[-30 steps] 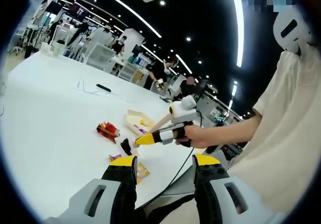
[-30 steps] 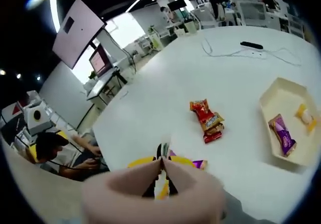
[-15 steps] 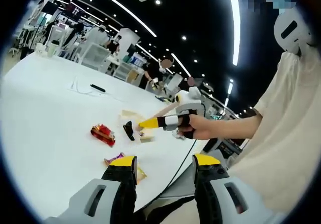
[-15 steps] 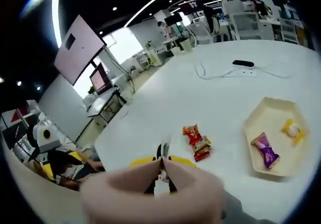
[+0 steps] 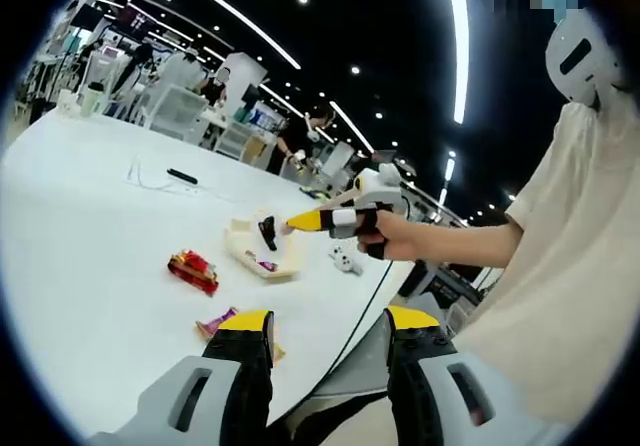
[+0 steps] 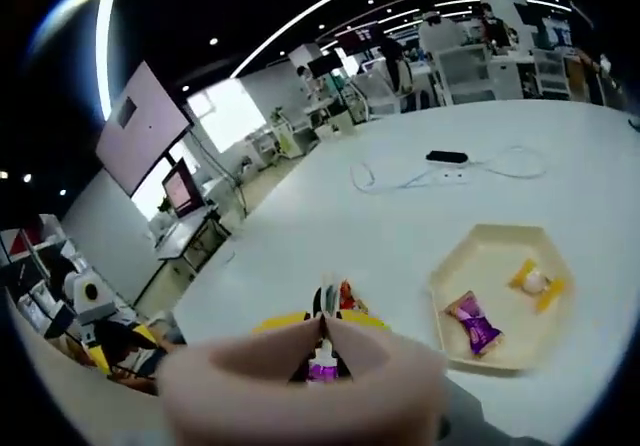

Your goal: Place the target food into the container with the food tongs after gripping and lifting it, then release it inside without dropping or visibly crushing the food.

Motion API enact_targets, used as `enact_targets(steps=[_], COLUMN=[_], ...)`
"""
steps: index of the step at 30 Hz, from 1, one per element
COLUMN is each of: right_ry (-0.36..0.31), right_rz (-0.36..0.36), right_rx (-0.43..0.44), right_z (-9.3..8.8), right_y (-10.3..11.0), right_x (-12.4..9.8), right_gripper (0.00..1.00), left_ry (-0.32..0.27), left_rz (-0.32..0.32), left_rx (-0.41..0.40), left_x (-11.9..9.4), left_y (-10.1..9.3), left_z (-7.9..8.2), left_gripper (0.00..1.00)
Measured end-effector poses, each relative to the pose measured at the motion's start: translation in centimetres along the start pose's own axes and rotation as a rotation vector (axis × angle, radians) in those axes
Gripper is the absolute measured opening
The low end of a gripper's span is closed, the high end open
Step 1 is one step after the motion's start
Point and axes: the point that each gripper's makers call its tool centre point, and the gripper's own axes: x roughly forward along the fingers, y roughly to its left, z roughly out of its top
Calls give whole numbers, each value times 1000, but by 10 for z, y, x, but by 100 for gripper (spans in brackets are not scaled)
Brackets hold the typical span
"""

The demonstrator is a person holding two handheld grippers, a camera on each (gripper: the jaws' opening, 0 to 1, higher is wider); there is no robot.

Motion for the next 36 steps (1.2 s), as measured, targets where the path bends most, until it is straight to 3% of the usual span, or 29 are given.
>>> enact_targets(steps=[23,36], right_ry=[-87,-147], right_rz=[-71,-162], right_rx=[12,8], right_z=[33,64], right_y=[-38,-79], right_x=[-26,-38], right_gripper=[9,9], left_ry=[9,8], left_rz=[-17,-15], left_rx=[12,10], left_x=[9,8], left_y=[-11,-14], left_z=[-2,-6], left_gripper=[43,43])
